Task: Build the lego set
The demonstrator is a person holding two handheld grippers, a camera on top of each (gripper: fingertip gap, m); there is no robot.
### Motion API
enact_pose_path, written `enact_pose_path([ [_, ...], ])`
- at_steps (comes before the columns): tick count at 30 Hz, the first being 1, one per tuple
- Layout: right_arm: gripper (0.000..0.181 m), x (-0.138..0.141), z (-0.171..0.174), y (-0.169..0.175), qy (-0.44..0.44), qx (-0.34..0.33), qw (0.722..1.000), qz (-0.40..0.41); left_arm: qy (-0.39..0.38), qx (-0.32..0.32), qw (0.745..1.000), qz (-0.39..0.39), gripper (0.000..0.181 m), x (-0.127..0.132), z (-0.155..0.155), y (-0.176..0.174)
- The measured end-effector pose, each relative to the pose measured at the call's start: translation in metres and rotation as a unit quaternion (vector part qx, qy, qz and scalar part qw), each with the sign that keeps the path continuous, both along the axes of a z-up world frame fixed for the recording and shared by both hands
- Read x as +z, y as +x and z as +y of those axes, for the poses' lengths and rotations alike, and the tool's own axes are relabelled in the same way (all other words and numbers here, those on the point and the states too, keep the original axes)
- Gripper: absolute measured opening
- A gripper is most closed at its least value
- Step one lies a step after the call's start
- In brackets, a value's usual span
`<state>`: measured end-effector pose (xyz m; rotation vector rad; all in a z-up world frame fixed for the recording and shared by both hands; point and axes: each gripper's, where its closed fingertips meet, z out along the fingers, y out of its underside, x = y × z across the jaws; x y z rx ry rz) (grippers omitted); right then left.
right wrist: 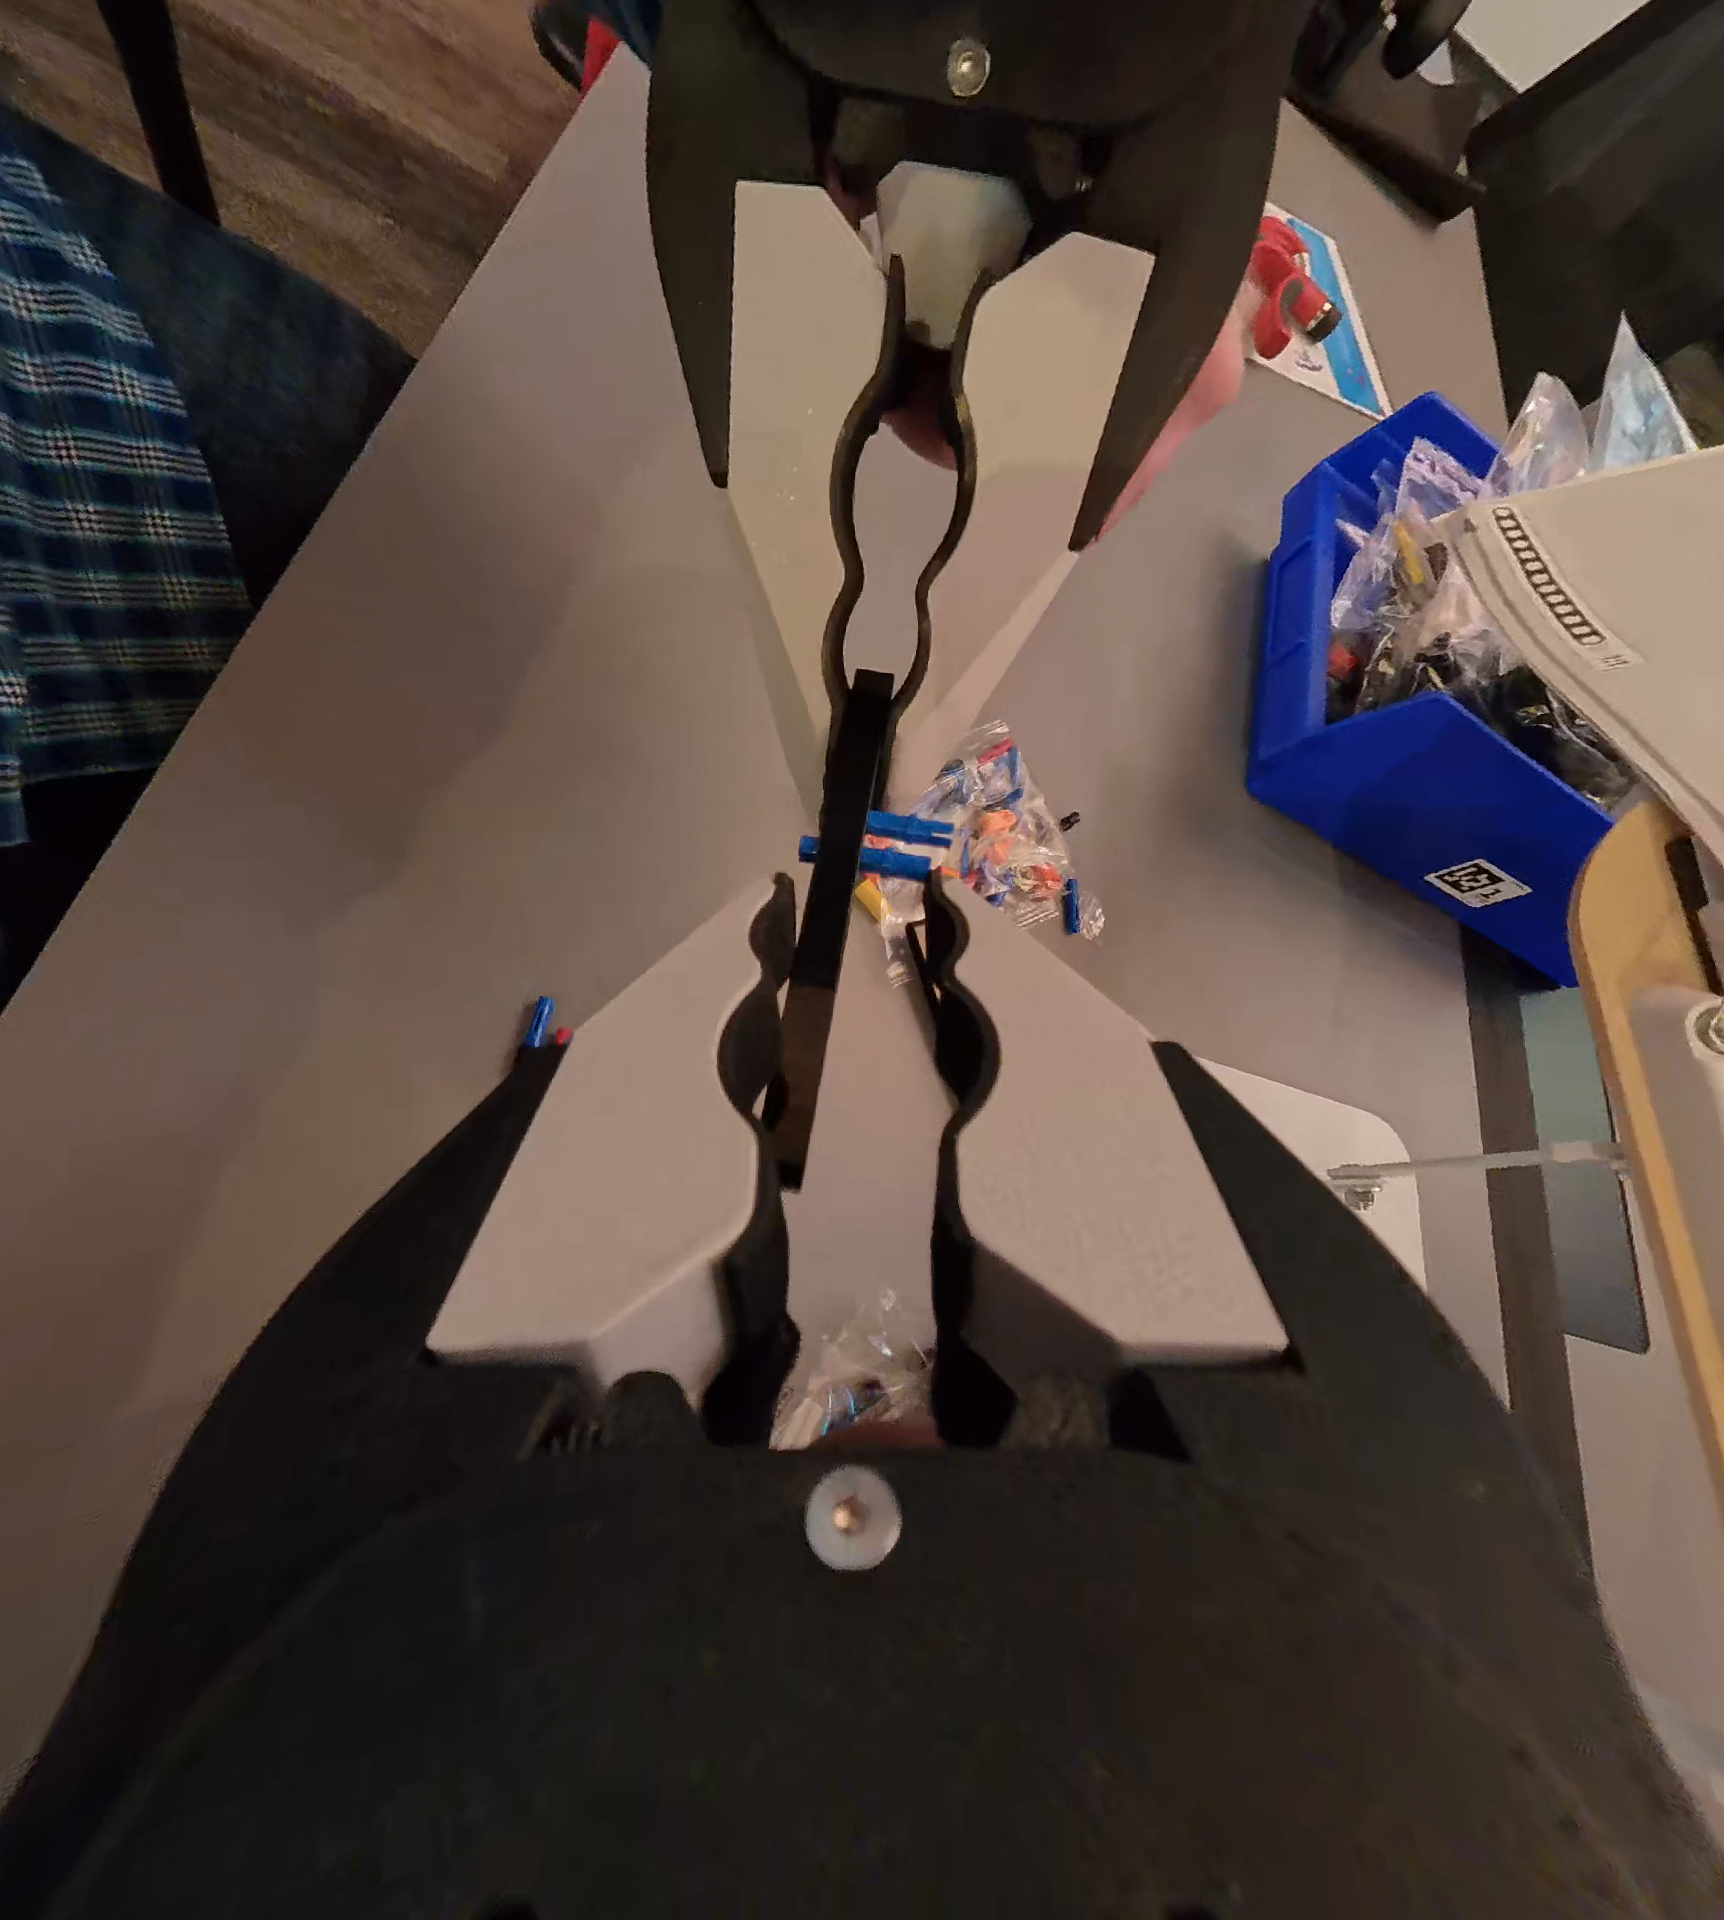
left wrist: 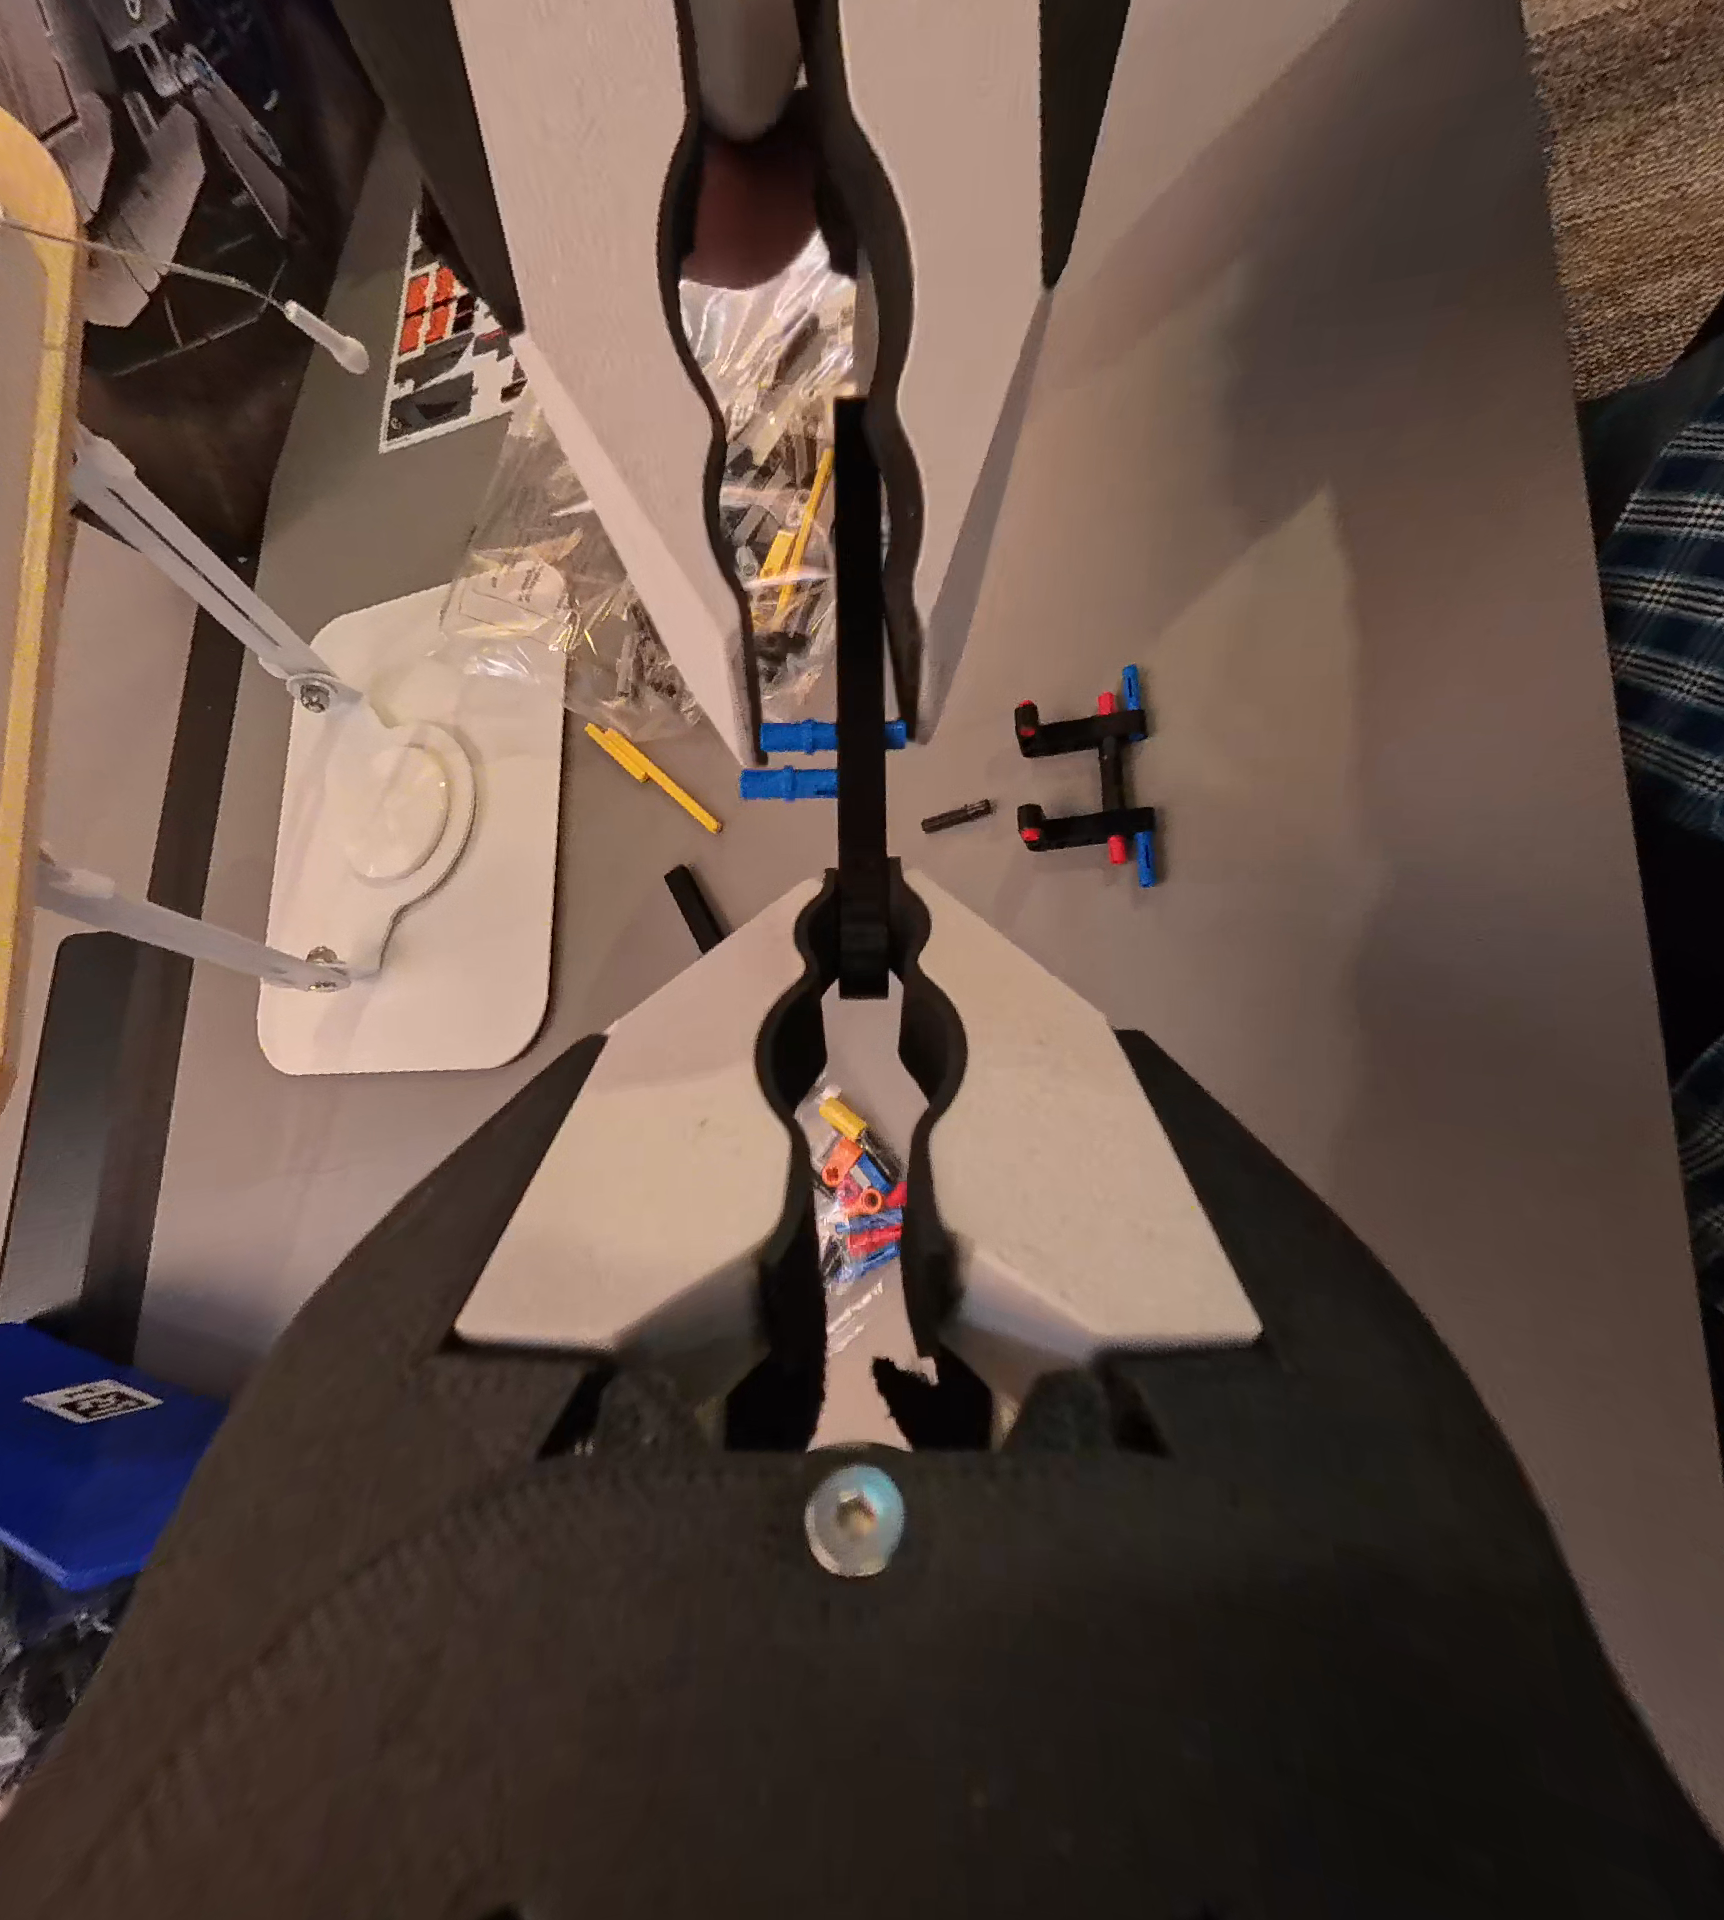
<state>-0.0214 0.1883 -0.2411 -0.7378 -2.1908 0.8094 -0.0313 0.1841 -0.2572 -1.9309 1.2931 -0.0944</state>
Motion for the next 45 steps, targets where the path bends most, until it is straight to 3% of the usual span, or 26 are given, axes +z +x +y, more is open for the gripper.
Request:
enact_pose_path([
  [1,0.022,0.0,0.0,0.001,0.0,0.005,1.0,-0.002,-0.001,-0.002,1.0,-0.002,0.005,0.0,0.0,0.001],
  [6,0.019,0.003,0.001,0.004,0.008,0.009,1.0,0.005,-0.003,-0.006,1.0,-0.006,0.005,0.002,0.002,0.004],
  [10,0.005,0.004,0.001,0.006,0.004,0.011,1.0,0.015,0.011,0.002,1.0,-0.002,0.005,0.004,0.006,0.003],
  [15,0.005,0.0,0.005,0.003,-0.012,-0.001,1.0,0.004,0.012,0.009,1.0,0.016,0.005,0.0,0.009,0.0],
  [16,0.013,0.001,0.008,0.002,-0.017,-0.01,1.0,0.004,0.008,0.006,1.0,0.016,0.005,0.0,0.009,0.0],
  [18,0.057,0.0,0.019,-0.004,-0.012,-0.045,0.999,-0.003,-0.005,-0.002,1.0,0.03,0.005,-0.006,0.005,0.001],
  [19,0.06,0.001,0.019,-0.004,-0.013,-0.043,0.999,-0.003,-0.007,-0.002,0.999,0.031,0.005,-0.007,0.005,0.002],
  [25,0.032,-0.002,0.002,-0.002,0.004,0.011,1.0,-0.004,0.002,-0.007,1.0,0.014,0.005,0.0,0.007,0.005],
  [45,0.02,0.003,-0.005,0.006,0.006,0.033,0.999,-0.002,-0.003,-0.012,1.0,0.003,0.005,0.003,0.006,0.012],
])
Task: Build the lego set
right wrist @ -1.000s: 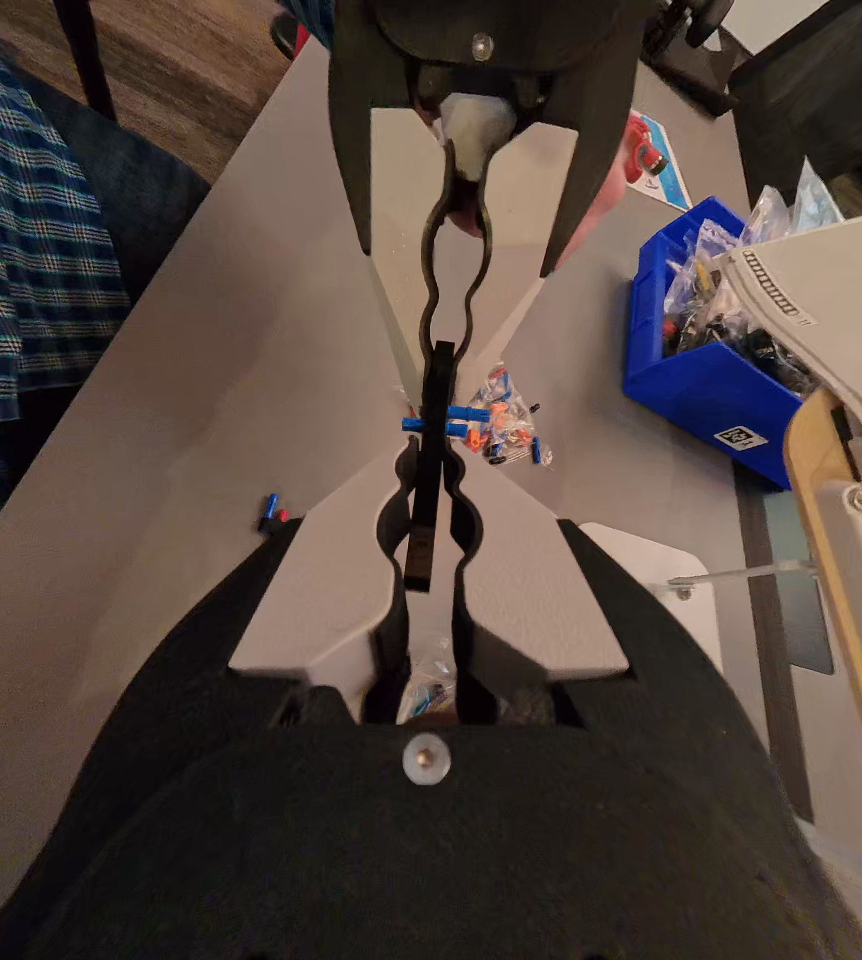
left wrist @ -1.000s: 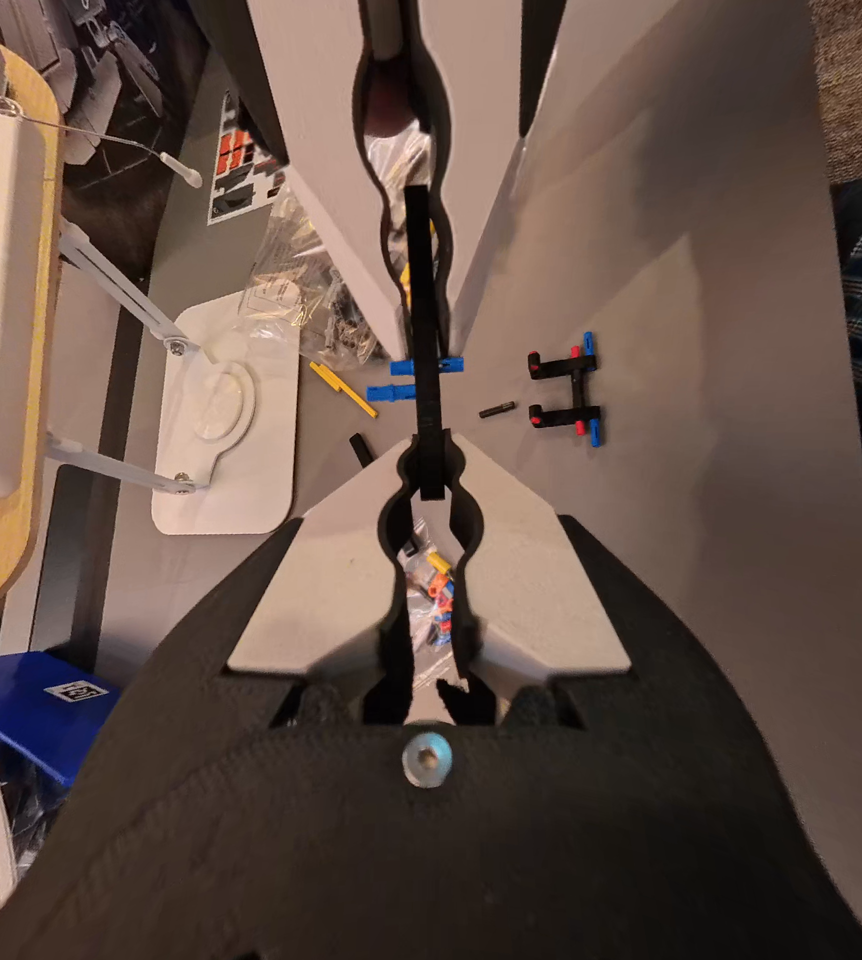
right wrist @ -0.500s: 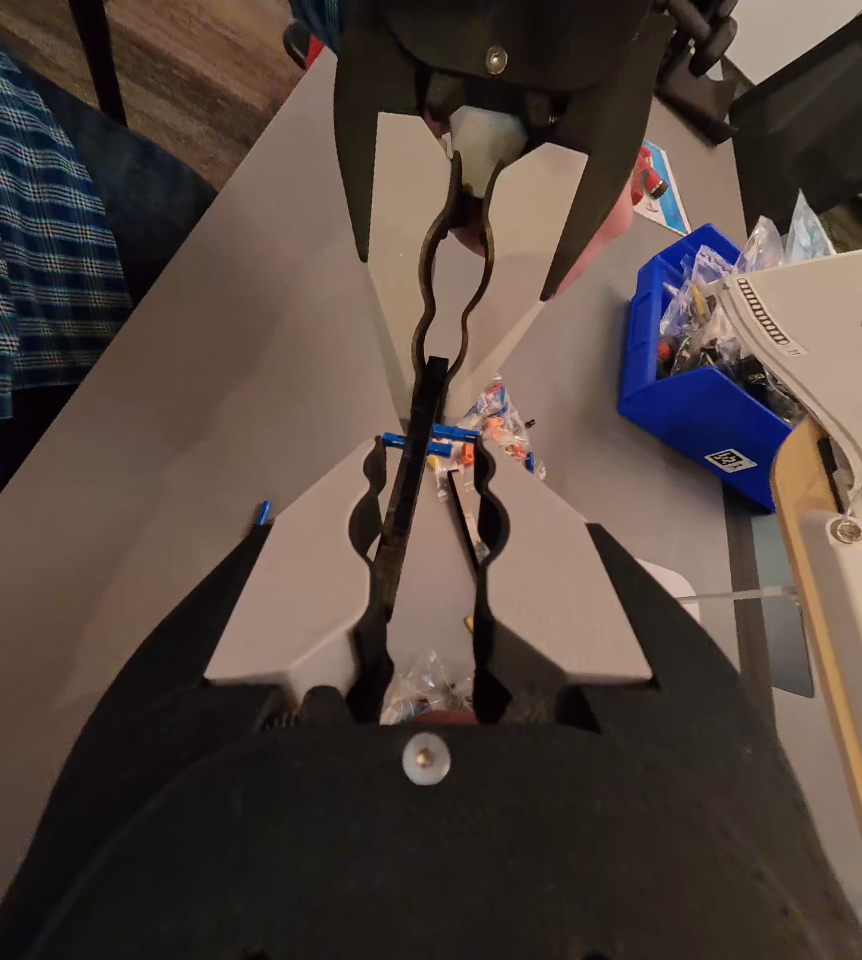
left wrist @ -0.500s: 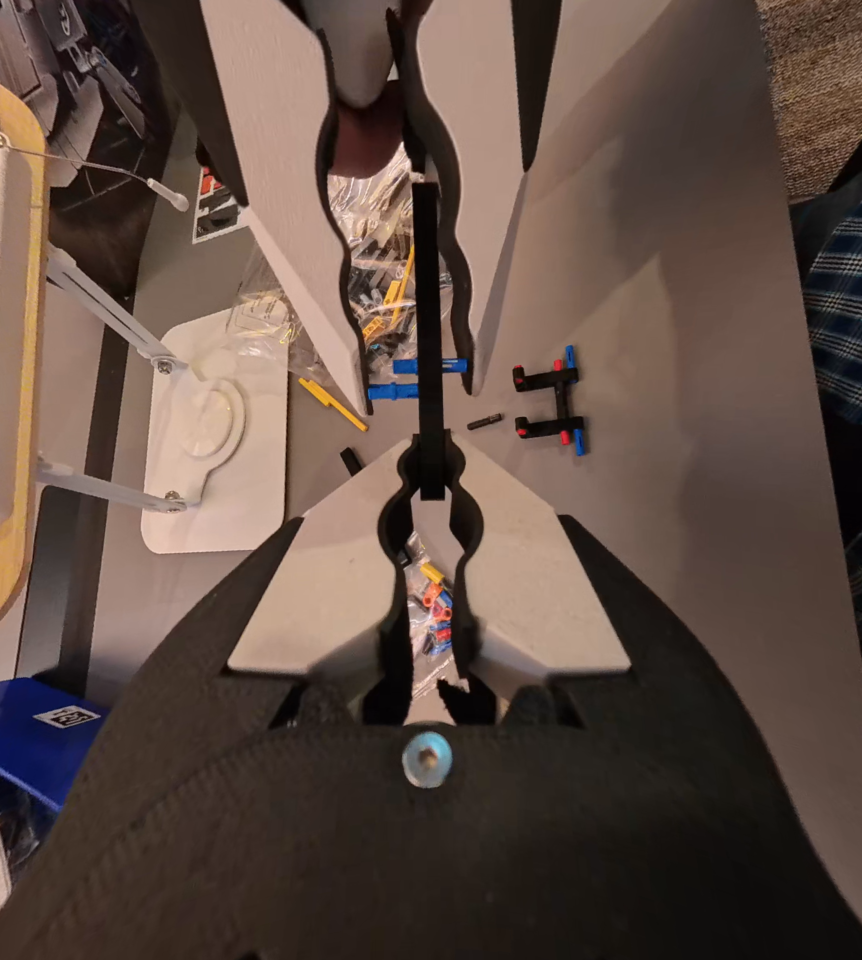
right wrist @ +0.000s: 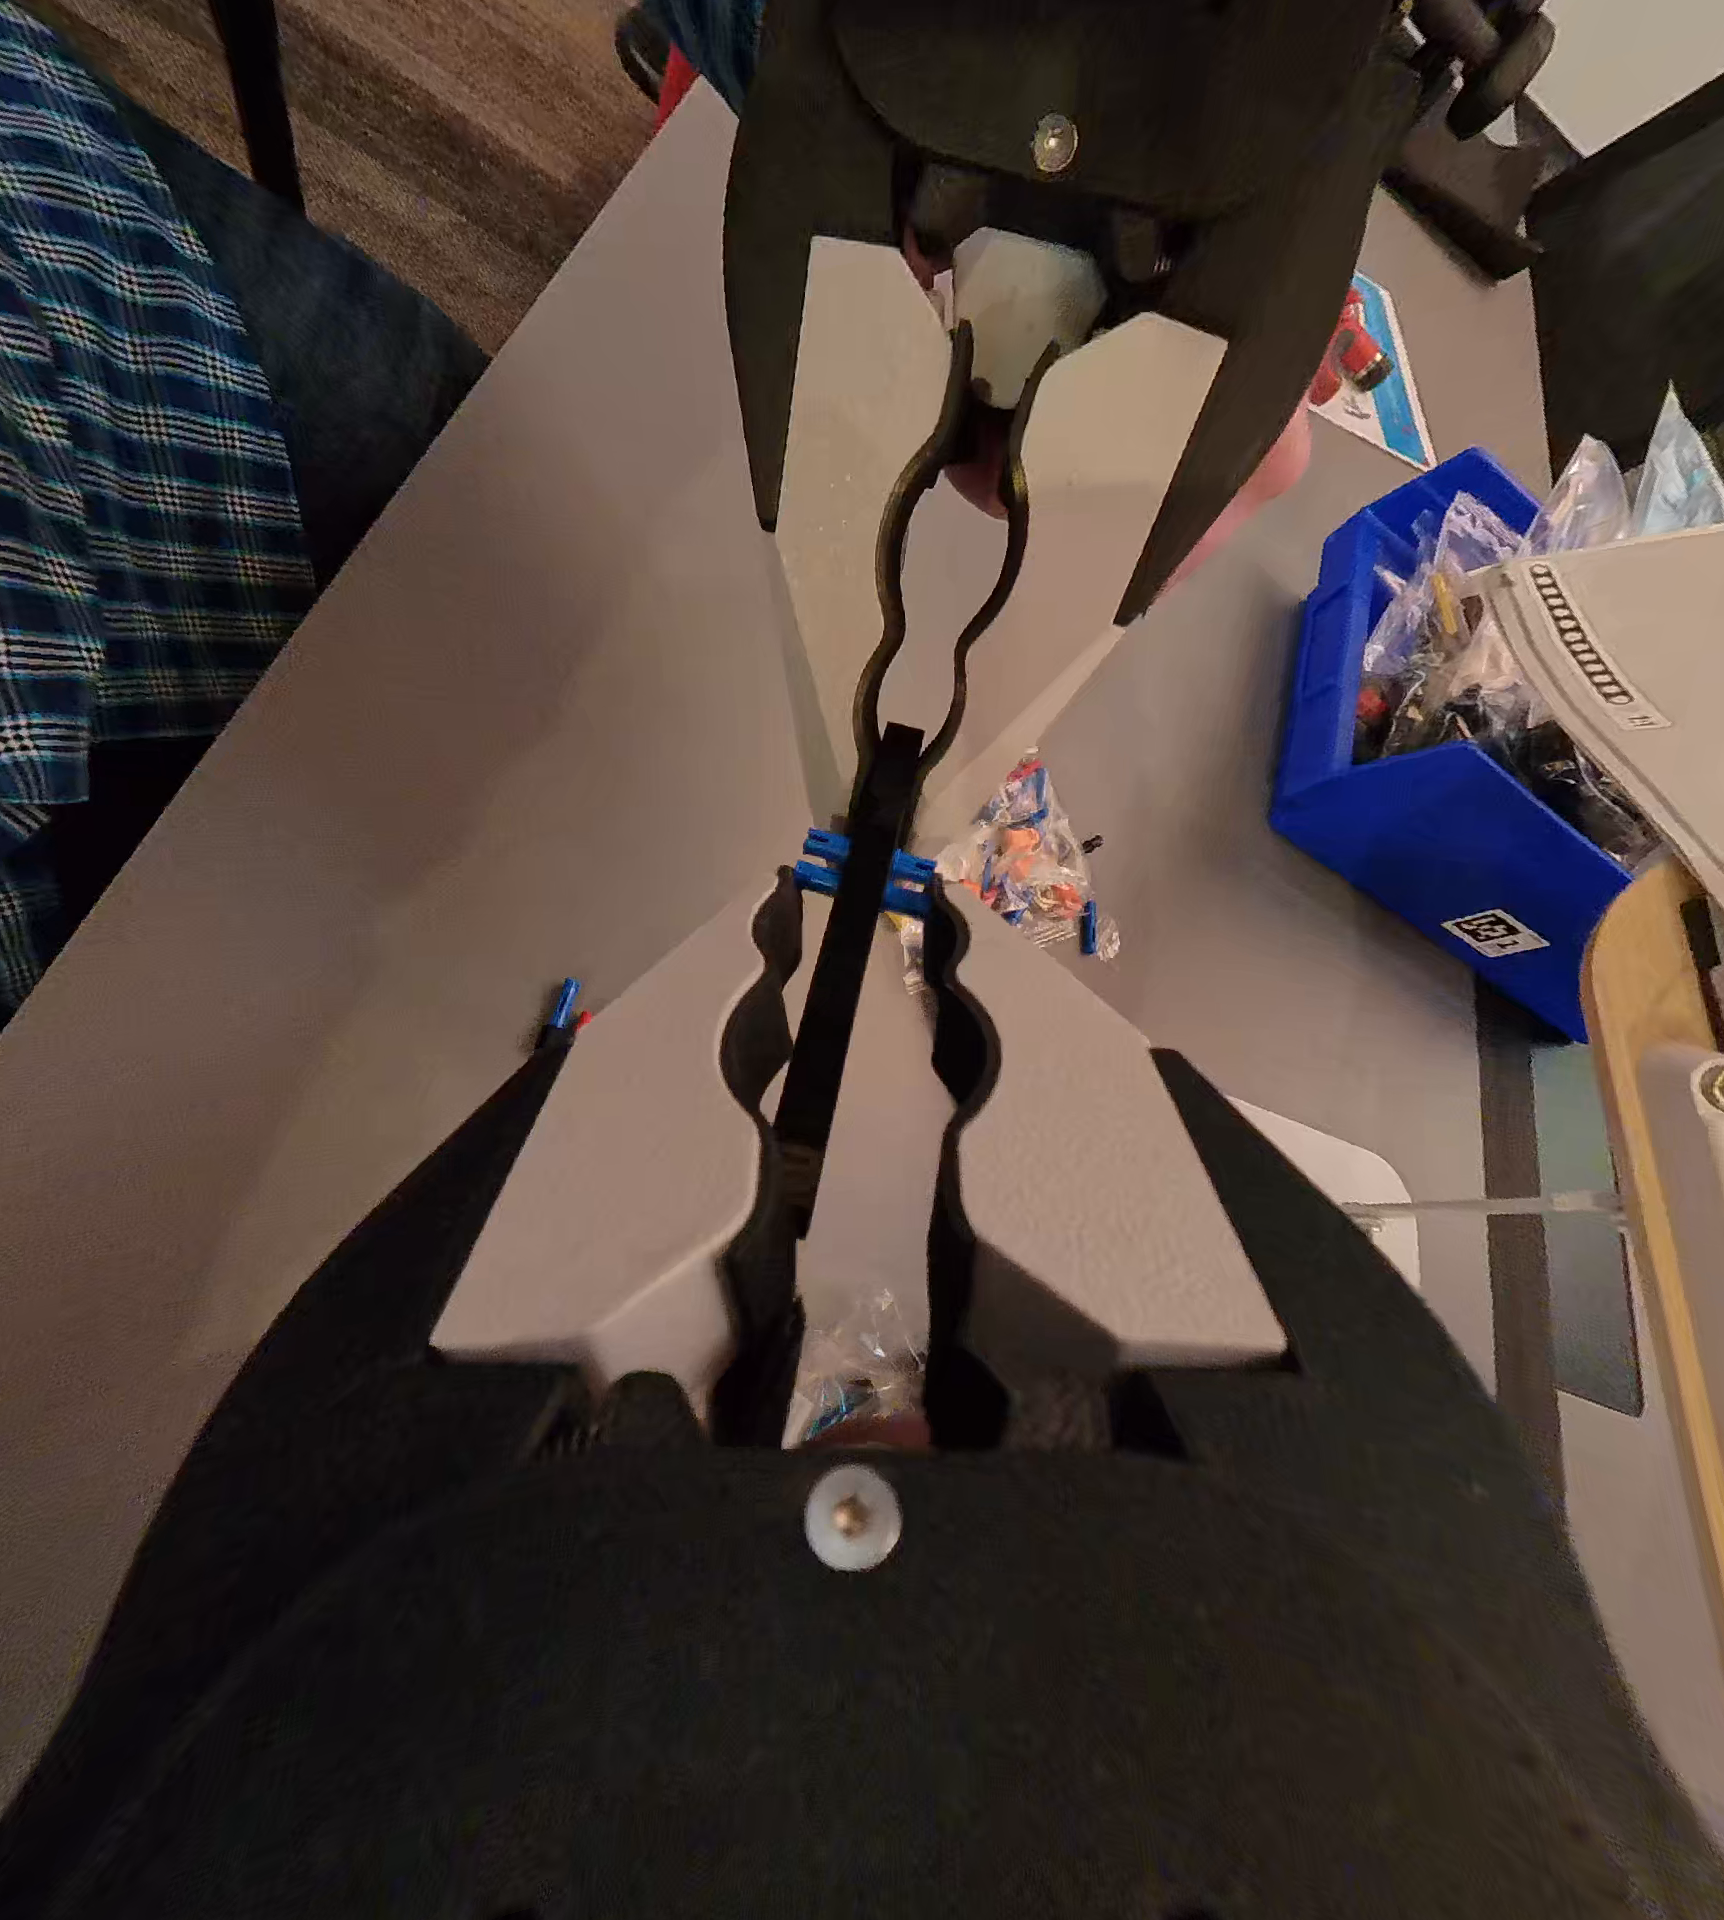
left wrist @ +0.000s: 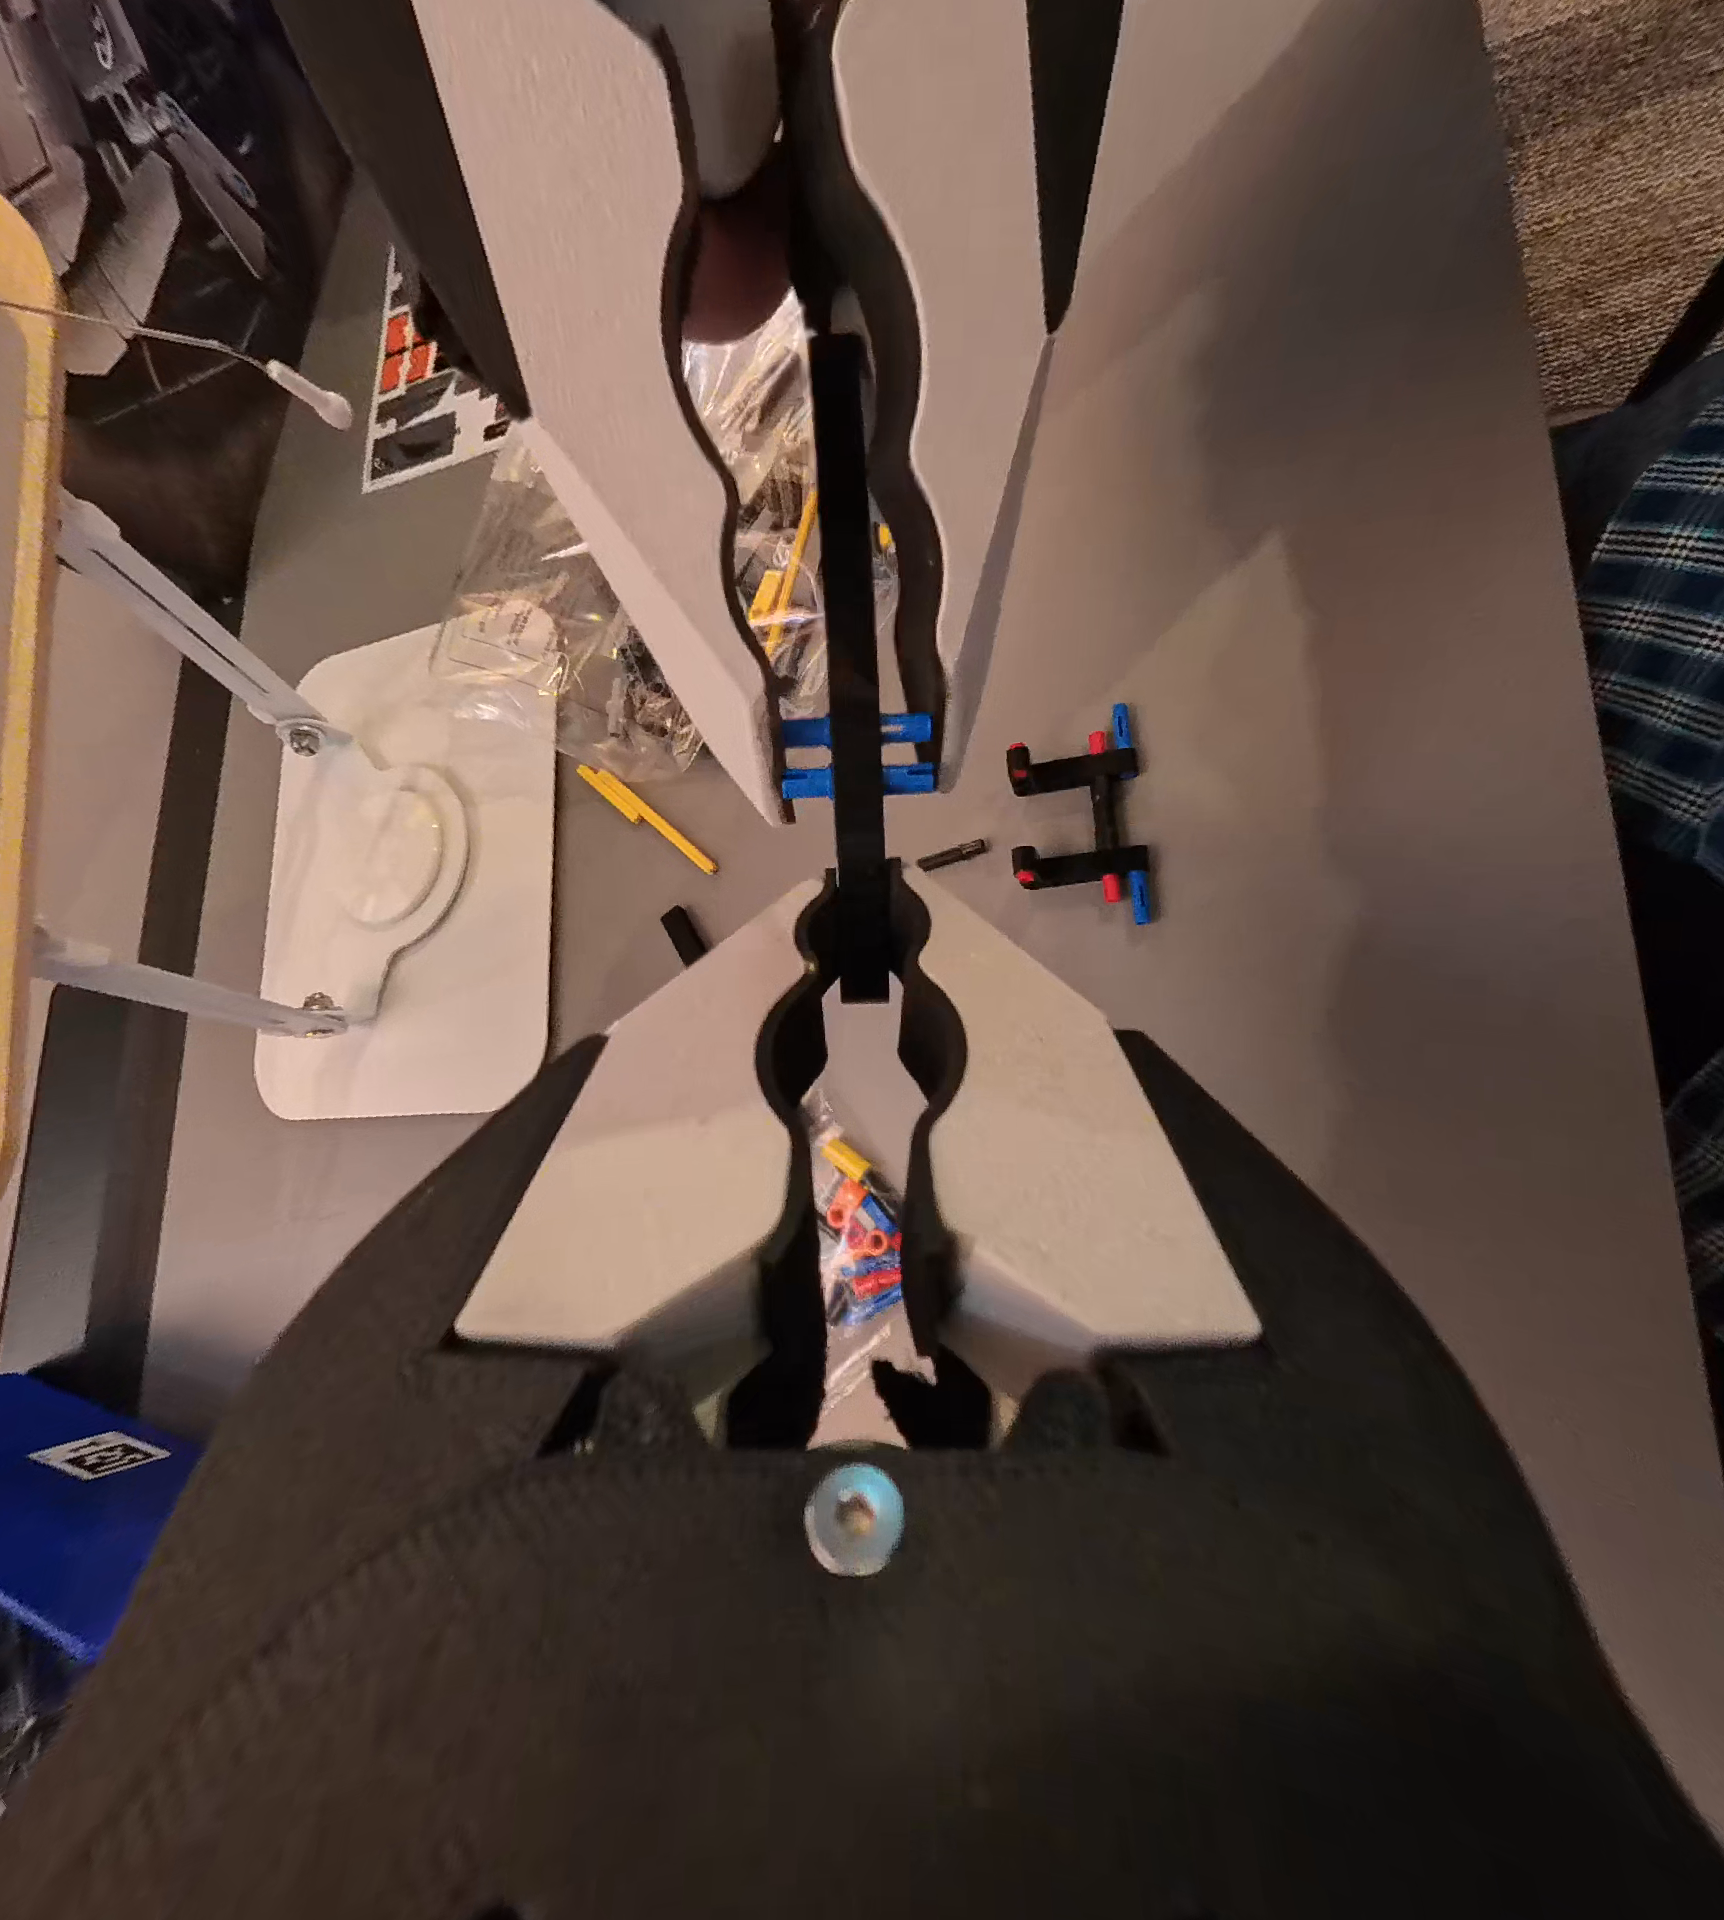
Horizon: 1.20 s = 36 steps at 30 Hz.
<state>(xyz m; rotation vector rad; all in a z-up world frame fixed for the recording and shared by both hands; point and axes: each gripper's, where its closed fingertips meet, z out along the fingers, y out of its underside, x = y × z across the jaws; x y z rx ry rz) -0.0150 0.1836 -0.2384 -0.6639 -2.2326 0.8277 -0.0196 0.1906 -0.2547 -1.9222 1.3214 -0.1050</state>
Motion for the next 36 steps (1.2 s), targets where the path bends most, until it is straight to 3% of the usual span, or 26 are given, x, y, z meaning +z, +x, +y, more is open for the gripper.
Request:
enact_pose_path([
  [3,0.024,-0.004,0.006,-0.004,-0.026,-0.017,0.999,-0.013,0.006,0.016,1.0,0.013,0.005,-0.002,0.004,-0.005],
  [4,0.035,-0.005,0.011,-0.006,-0.025,-0.034,0.999,-0.014,0.009,0.02,1.0,0.014,0.005,-0.002,0.003,-0.006],
  [5,0.036,-0.005,0.014,-0.005,-0.025,-0.038,0.999,-0.016,0.011,0.027,0.999,0.013,0.005,-0.001,0.004,-0.007],
  [12,0.004,0.002,0.019,-0.001,-0.011,-0.051,0.999,-0.005,0.021,0.074,0.997,0.0,0.005,0.003,0.006,-0.017],
  [18,0.004,0.009,0.017,-0.005,0.018,-0.05,0.999,0.001,0.044,0.088,0.995,-0.02,0.008,0.01,0.003,-0.02],
  [22,0.004,0.024,0.016,-0.009,0.008,-0.044,0.999,0.02,0.024,0.11,0.984,-0.139,0.027,0.029,-0.003,-0.025],
  [26,0.004,0.036,0.011,-0.015,0.019,-0.035,0.998,0.046,-0.022,0.131,0.946,-0.295,0.042,0.046,-0.012,-0.033],
  [31,0.005,0.036,-0.01,-0.022,0.06,0.018,0.997,0.046,-0.101,0.103,0.896,-0.419,0.021,0.047,-0.034,-0.03],
  [36,0.004,0.033,-0.023,-0.029,0.083,0.054,0.995,0.028,-0.132,0.083,0.883,-0.443,0.007,0.037,-0.05,-0.023],
])
